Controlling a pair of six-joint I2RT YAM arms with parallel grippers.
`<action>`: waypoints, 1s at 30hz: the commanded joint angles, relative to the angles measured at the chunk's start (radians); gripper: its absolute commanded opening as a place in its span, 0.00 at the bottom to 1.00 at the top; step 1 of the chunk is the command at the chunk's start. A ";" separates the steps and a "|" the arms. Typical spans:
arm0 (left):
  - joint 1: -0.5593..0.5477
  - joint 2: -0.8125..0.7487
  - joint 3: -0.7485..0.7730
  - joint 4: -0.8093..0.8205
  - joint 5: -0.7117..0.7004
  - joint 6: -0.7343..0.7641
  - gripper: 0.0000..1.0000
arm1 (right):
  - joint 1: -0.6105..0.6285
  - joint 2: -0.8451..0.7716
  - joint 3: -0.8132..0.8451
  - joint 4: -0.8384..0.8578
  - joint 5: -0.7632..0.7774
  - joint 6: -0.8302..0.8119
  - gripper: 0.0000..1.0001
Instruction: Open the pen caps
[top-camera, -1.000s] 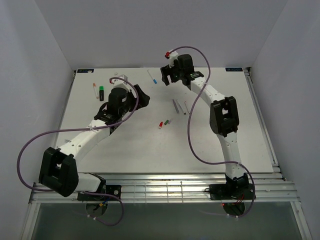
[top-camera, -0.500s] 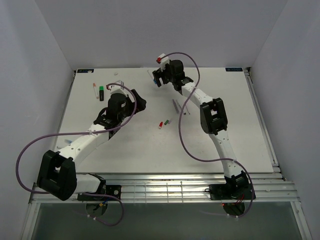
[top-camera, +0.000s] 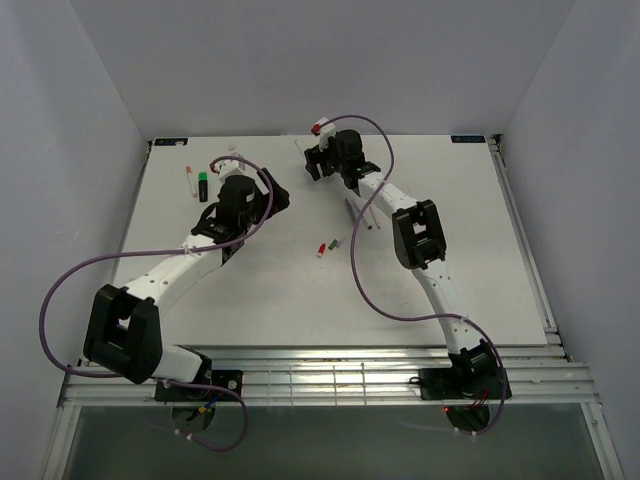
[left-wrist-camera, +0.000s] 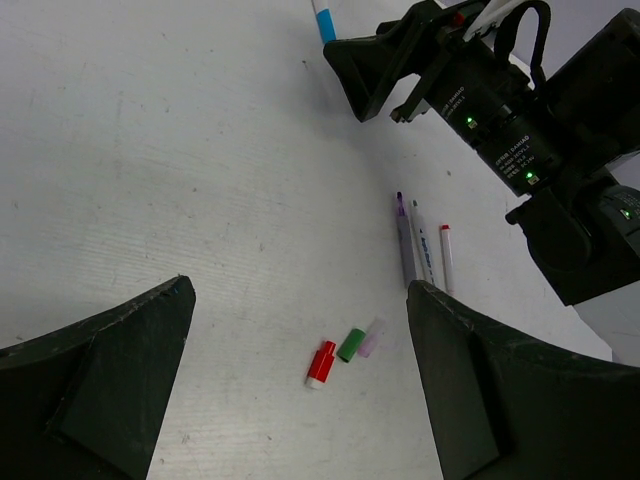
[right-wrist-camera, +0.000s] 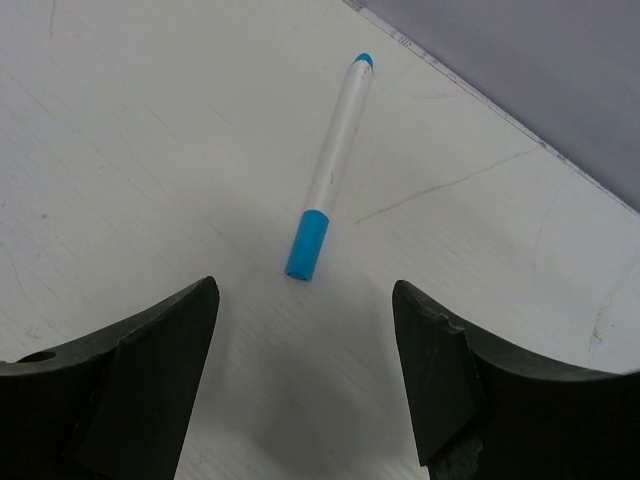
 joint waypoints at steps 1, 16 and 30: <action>0.007 -0.026 0.022 0.013 -0.010 -0.015 0.98 | 0.002 0.015 0.064 0.069 -0.029 0.028 0.76; 0.083 0.278 0.330 -0.080 0.027 0.094 0.98 | -0.002 -0.250 -0.294 0.329 0.066 0.151 0.75; 0.211 0.901 0.931 0.099 0.677 0.301 0.52 | -0.104 -0.853 -0.918 0.439 0.046 0.341 0.75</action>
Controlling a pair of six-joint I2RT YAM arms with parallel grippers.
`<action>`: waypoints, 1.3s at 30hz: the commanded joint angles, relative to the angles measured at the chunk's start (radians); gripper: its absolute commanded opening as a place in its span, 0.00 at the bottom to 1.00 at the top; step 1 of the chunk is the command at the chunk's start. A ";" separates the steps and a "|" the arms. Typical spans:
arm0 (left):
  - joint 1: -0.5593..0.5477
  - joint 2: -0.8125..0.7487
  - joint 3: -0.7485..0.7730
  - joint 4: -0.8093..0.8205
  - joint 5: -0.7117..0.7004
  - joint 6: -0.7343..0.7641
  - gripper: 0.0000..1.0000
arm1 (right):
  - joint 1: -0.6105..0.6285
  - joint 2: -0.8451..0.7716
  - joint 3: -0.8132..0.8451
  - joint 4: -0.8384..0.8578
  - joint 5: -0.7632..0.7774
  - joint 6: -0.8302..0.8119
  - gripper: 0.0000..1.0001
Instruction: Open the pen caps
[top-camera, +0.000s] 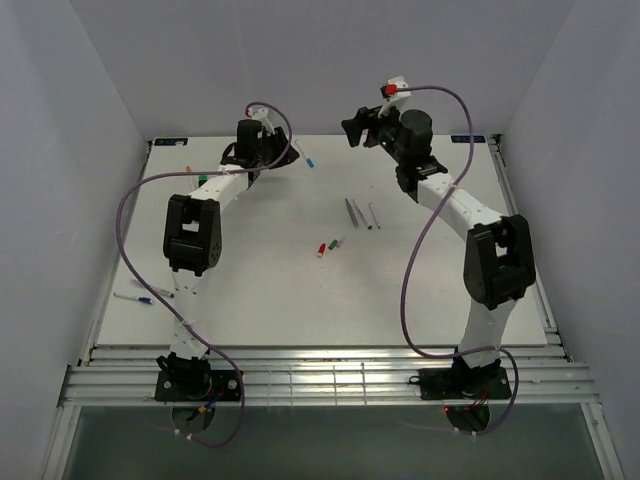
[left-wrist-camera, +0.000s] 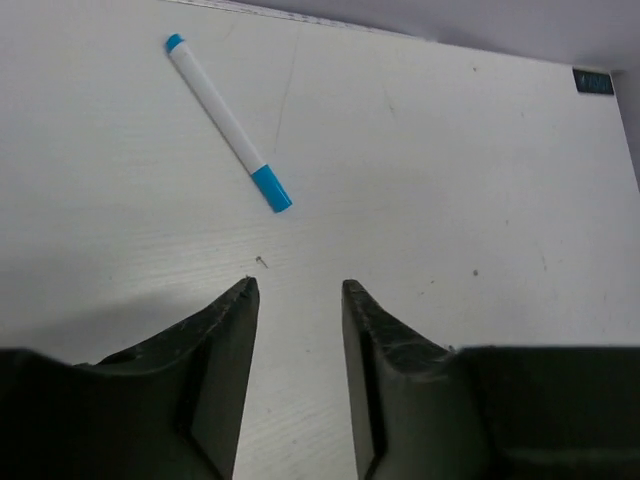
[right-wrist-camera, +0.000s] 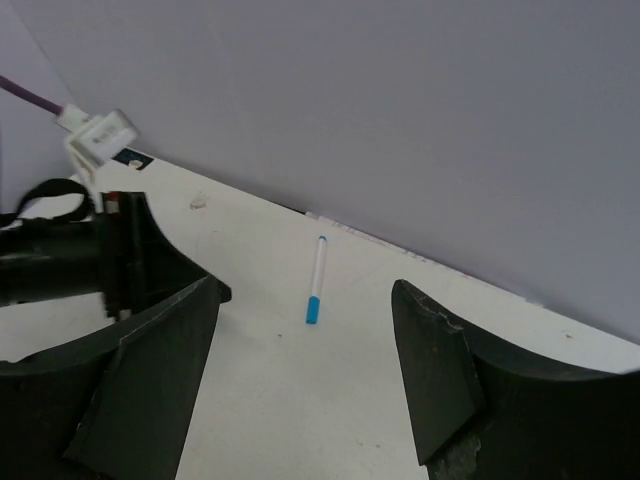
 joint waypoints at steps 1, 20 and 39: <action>0.035 0.091 0.111 0.127 0.292 0.048 0.47 | -0.031 -0.149 -0.190 0.090 -0.007 0.086 0.75; 0.099 0.520 0.501 0.509 0.607 -0.234 0.00 | -0.053 -0.478 -0.700 0.185 0.015 0.048 0.76; -0.018 0.616 0.578 0.526 0.202 -0.114 0.00 | -0.054 -0.609 -0.856 0.239 0.015 0.013 0.76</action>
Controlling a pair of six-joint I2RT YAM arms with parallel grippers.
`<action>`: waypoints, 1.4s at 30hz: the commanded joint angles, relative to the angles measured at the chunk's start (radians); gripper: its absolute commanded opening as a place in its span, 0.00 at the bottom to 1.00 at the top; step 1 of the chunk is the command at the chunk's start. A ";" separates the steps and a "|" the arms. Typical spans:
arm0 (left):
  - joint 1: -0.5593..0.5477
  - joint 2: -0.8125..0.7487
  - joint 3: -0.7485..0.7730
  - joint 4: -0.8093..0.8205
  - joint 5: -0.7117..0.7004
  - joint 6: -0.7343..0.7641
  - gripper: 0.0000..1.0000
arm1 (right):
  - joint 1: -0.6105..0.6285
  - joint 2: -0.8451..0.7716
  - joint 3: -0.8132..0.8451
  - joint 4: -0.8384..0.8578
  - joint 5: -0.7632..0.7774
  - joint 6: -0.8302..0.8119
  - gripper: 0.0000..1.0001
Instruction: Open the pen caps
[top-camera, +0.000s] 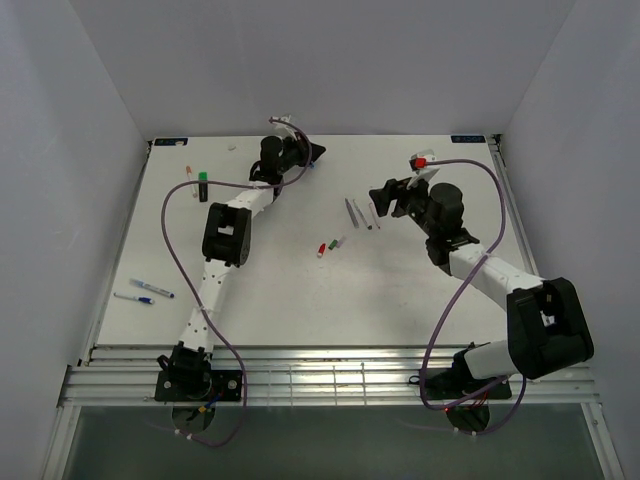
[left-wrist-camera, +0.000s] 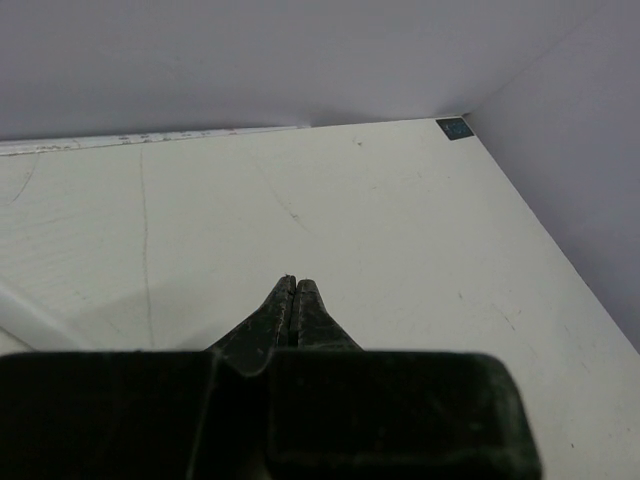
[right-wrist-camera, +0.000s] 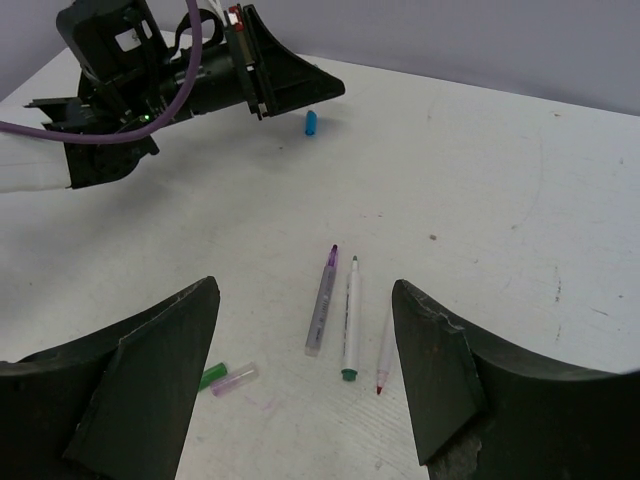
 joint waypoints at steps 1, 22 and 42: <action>0.011 0.007 0.038 0.004 -0.101 0.035 0.00 | -0.005 -0.040 -0.011 0.068 0.010 -0.024 0.76; 0.024 0.028 0.042 -0.045 -0.134 0.052 0.00 | -0.009 -0.097 -0.043 0.091 0.010 -0.009 0.76; 0.025 -0.117 -0.178 -0.189 -0.136 0.134 0.00 | -0.009 -0.151 -0.084 0.117 0.010 0.025 0.76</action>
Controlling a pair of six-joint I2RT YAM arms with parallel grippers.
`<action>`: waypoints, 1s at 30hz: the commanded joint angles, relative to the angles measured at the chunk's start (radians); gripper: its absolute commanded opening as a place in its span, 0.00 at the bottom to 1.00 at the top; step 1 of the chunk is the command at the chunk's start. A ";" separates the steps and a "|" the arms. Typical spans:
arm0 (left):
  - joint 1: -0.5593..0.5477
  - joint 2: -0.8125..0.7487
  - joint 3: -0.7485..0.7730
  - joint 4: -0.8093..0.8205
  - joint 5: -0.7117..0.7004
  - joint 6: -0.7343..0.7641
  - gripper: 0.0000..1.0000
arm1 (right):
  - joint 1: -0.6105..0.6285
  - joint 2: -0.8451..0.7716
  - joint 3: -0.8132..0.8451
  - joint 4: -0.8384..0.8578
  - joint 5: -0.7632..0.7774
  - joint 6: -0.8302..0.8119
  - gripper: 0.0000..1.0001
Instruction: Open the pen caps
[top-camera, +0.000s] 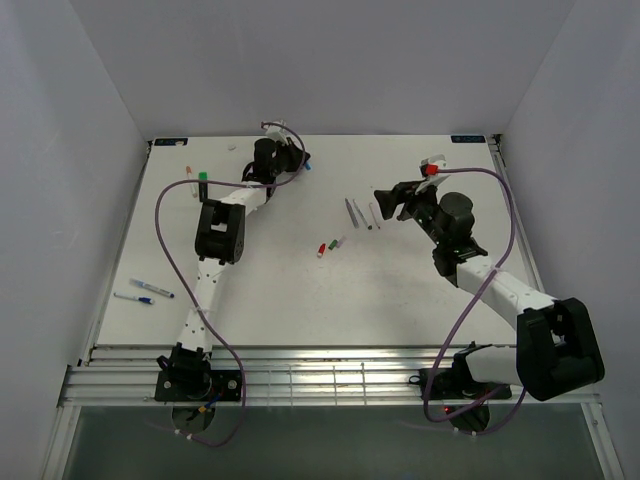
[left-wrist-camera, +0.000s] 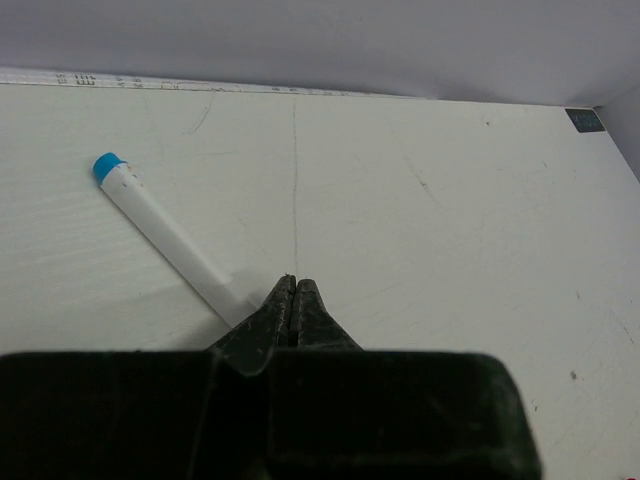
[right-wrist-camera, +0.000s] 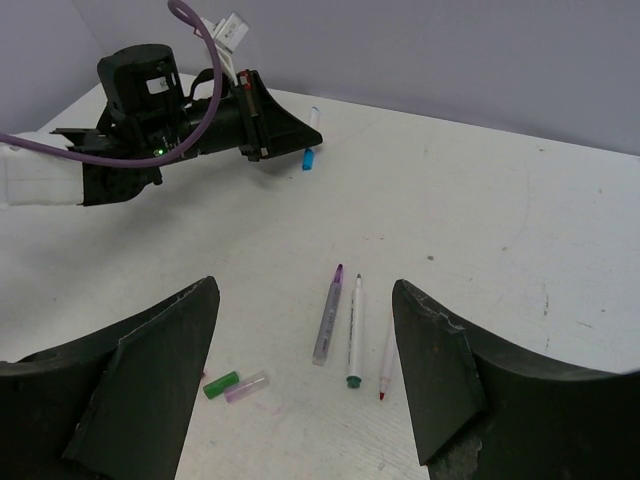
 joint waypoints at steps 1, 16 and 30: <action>0.001 -0.050 -0.042 -0.092 0.030 0.003 0.00 | -0.001 -0.035 -0.004 0.060 0.012 0.011 0.76; 0.004 -0.212 -0.376 0.028 0.085 -0.043 0.00 | -0.005 -0.078 -0.015 0.028 0.004 0.014 0.76; 0.002 -0.478 -0.658 0.267 0.437 0.032 0.00 | -0.005 -0.058 -0.007 0.021 0.015 0.005 0.77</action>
